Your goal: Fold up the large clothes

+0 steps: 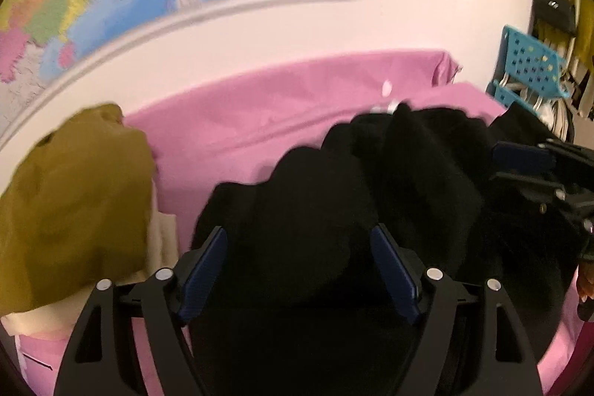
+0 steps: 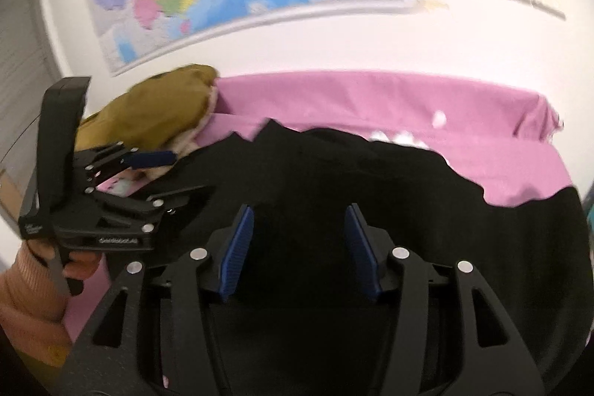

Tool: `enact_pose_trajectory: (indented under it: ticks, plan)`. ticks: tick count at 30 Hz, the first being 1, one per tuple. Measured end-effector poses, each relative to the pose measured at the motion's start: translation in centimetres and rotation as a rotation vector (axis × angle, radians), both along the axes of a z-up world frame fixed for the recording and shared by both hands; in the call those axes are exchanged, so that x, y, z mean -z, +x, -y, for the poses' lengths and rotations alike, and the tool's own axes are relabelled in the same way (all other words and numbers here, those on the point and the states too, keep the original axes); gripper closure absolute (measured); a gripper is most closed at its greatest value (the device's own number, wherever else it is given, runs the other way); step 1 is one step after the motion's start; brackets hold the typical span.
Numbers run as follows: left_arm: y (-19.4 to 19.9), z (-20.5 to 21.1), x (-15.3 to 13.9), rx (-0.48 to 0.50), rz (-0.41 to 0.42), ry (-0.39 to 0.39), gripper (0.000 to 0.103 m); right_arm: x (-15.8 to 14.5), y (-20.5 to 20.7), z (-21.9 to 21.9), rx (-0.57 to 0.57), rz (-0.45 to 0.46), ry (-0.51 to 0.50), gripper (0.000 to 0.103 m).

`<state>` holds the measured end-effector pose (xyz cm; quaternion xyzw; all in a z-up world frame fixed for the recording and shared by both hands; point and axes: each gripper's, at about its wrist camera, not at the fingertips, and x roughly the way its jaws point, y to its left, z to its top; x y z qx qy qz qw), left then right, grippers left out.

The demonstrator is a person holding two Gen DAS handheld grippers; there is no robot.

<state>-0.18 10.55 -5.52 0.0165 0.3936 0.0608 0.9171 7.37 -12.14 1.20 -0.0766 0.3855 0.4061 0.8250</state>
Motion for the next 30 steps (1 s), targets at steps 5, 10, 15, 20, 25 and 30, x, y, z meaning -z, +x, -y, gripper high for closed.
enact_pose_trajectory:
  ticks: [5,10,15,20,25,30]
  plan:
    - [1.8,-0.9,1.0,0.023,-0.062,-0.090,0.052,3.1,2.6,-1.1,0.045,-0.056,-0.103,0.052]
    - [1.2,-0.8,0.3,0.009,-0.020,-0.069,0.076,2.7,2.6,-0.7,0.015,-0.037,-0.072,0.101]
    - [0.0,-2.4,-0.9,-0.013,0.035,-0.128,0.080,0.4,2.7,2.4,0.087,0.002,0.040,0.101]
    - [0.5,-1.7,-0.4,-0.026,0.033,-0.074,0.063,2.2,3.3,1.7,0.108,-0.038,-0.012,0.099]
    - [0.0,-2.2,-1.0,-0.048,0.064,-0.069,0.043,2.2,3.4,2.9,0.162,-0.051,-0.005,0.093]
    - [-2.2,-1.4,-2.9,-0.005,0.143,-0.062,0.035,-0.2,1.5,4.7,0.117,-0.022,0.076,0.078]
